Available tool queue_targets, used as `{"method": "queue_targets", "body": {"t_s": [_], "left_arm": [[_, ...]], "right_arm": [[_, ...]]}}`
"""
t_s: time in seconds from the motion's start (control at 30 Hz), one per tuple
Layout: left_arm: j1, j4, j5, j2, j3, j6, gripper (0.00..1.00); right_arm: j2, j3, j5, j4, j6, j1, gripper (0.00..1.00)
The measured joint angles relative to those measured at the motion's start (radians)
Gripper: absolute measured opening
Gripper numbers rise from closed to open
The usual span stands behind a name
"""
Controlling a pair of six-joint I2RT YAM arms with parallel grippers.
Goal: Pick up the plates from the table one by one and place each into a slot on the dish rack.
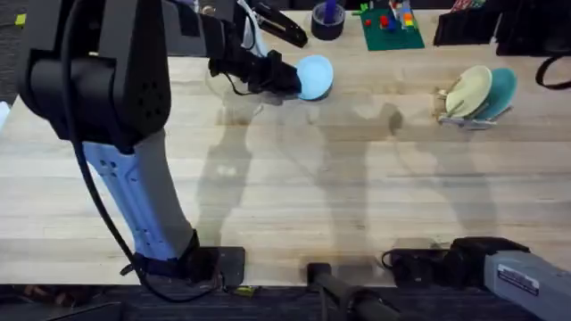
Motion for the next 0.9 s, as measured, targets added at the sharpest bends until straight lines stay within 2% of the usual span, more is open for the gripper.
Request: {"method": "queue_targets", "body": {"t_s": [0.1,0.33,0.5,0.9], "left_arm": [[0.0,0.0,-0.001,0.0,0.0,-0.003,0.039],[0.0,0.0,-0.001,0.0,0.001,-0.003,0.039],[0.0,0.0,-0.002,0.0,0.001,-0.003,0.039],[0.0,-0.001,-0.002,0.0,0.001,-0.003,0.039]], "right_arm": [[0.0,0.0,-0.009,0.0,0.0,0.0,0.995],[0.043,0.006,-0.119,0.003,0.023,0.015,0.995],[0.154,0.008,-0.159,0.054,0.031,0.079,0.994],[0.433,0.008,-0.177,0.301,0.034,0.194,0.994]]}}
